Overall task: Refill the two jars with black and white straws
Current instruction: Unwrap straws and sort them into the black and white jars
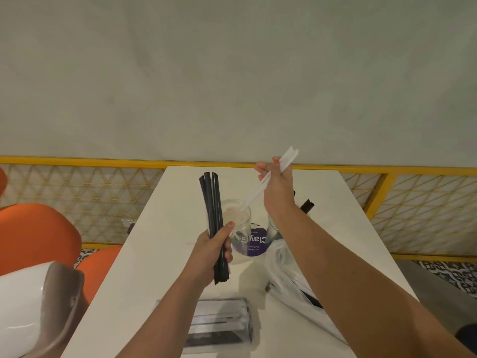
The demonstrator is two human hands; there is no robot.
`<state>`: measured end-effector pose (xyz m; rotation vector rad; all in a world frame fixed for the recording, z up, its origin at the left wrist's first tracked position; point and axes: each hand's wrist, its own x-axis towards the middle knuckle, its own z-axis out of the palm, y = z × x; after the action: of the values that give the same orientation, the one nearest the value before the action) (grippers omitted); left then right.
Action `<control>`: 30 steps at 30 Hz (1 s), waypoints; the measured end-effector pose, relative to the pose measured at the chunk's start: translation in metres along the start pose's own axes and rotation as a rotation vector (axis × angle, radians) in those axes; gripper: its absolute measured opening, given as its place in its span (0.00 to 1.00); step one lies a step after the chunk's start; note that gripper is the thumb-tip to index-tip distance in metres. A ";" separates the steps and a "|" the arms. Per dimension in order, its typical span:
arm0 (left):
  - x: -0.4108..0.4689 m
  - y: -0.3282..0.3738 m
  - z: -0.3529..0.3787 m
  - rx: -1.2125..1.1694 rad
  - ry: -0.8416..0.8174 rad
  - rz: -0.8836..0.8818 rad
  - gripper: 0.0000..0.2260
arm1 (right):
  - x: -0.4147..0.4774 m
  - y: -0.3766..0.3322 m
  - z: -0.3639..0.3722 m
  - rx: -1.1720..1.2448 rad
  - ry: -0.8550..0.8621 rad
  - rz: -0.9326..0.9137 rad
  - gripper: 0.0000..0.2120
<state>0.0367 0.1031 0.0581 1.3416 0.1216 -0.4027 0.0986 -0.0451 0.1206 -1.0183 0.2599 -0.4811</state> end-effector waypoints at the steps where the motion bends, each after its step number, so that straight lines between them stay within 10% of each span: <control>1: 0.000 0.000 -0.001 -0.007 -0.012 -0.005 0.15 | 0.001 0.007 0.001 -0.026 -0.019 -0.016 0.08; 13: 0.000 0.002 -0.003 0.090 -0.120 0.008 0.17 | -0.001 0.049 -0.002 -0.973 -0.295 0.039 0.17; 18: -0.001 0.002 0.003 0.089 -0.110 0.004 0.19 | -0.017 0.031 -0.001 -0.910 -0.174 -0.279 0.20; 30: -0.005 0.001 0.024 0.018 -0.143 -0.004 0.15 | -0.039 0.004 -0.014 -0.872 -0.487 0.232 0.08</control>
<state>0.0289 0.0812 0.0663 1.3264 0.0015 -0.5030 0.0595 -0.0347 0.1098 -1.8862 0.1410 0.1359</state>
